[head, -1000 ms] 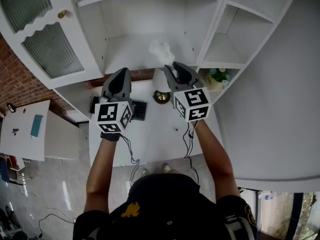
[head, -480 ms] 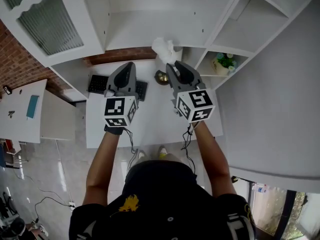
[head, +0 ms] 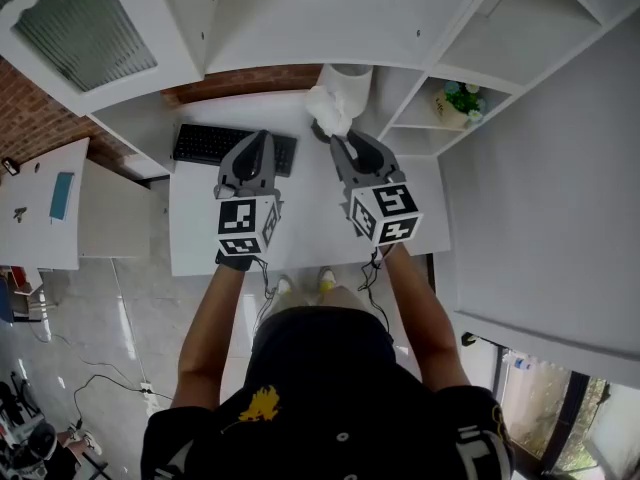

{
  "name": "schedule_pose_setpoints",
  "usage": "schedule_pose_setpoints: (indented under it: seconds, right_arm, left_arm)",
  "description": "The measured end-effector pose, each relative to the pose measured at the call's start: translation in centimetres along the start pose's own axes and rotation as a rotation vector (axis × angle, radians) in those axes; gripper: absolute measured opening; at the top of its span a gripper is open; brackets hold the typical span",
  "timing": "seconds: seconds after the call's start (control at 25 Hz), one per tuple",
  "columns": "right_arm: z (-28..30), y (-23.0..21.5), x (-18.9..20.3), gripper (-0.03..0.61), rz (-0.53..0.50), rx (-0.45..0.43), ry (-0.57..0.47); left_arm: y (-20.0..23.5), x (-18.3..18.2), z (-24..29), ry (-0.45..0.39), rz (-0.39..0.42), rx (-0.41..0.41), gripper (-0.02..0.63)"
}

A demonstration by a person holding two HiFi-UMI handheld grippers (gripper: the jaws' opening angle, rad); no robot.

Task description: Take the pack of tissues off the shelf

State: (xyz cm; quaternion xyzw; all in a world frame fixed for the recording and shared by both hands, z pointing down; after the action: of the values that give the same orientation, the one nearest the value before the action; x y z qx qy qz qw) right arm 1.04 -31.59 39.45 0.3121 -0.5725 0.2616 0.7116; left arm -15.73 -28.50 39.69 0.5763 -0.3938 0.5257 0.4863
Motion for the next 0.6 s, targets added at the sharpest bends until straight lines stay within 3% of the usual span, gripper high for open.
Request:
schedule_pose_setpoints:
  seconds: [0.6]
  right_arm:
    - [0.5,2.0,10.3,0.100,0.114,-0.016,0.170]
  left_arm:
    - [1.7,8.2,-1.6,0.098,-0.054,-0.065,0.018]
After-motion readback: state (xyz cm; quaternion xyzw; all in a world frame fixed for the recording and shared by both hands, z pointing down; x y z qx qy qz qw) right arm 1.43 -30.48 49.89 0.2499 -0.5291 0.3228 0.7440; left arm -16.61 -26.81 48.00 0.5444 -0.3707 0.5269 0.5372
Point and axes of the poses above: the fingertips, and each gripper's own axes: z forward along the fingers, y to its left, x out of its underside, the point moved 5 cm from there along -z, backward along the fingers, and after that the axes turned 9 degrees about -z, right-handed, at the moved point
